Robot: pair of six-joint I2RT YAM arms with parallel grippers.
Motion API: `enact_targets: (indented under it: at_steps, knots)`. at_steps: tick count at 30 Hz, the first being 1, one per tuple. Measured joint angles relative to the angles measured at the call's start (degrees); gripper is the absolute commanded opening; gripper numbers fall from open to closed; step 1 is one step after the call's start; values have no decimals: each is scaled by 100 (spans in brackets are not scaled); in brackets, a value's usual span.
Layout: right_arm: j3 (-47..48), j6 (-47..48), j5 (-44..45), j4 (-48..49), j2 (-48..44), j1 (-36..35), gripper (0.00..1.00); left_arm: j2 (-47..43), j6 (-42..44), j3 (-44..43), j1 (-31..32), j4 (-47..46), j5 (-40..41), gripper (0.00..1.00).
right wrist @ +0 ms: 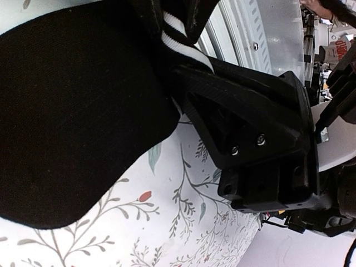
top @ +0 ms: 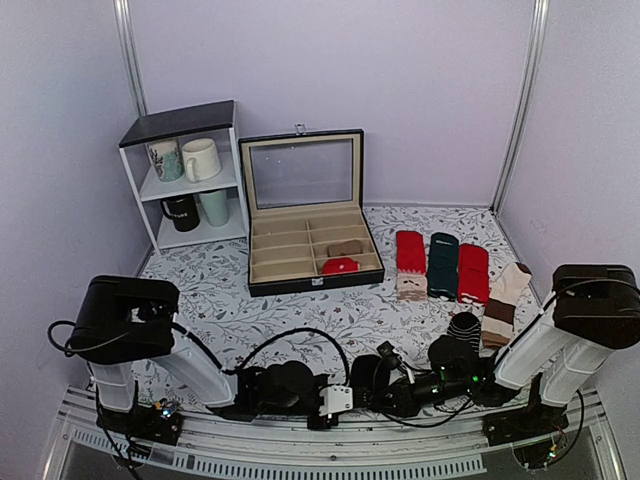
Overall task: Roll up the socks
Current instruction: Roll a pair of socks at the center of the board.
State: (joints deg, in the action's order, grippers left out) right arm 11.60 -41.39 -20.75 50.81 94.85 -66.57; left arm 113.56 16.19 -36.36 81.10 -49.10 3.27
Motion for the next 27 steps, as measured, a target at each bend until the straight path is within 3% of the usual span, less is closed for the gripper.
enact_targets:
  at_steps: [3,7,13,18,21,27]
  knots:
    - [-4,24,-22,-146,-153,35,32,-52,-142,-39,-50,173,-120,0]
    - [-33,184,79,-688,-713,59,42,-302,-546,-83,-227,708,-562,0]
    - [-262,925,817,-1985,-2452,76,49,-509,-1102,-162,-551,1342,-1196,0]
    - [-442,1711,1073,-2120,-3554,74,49,-466,-1338,-352,-673,1641,-1502,0]
    - [-461,2068,1084,-2074,-3523,22,50,-345,-1440,-446,-710,1631,-1606,0]
    - [-396,2500,1272,-1867,-2444,-431,50,-251,-1561,-492,-765,1537,-1753,0]
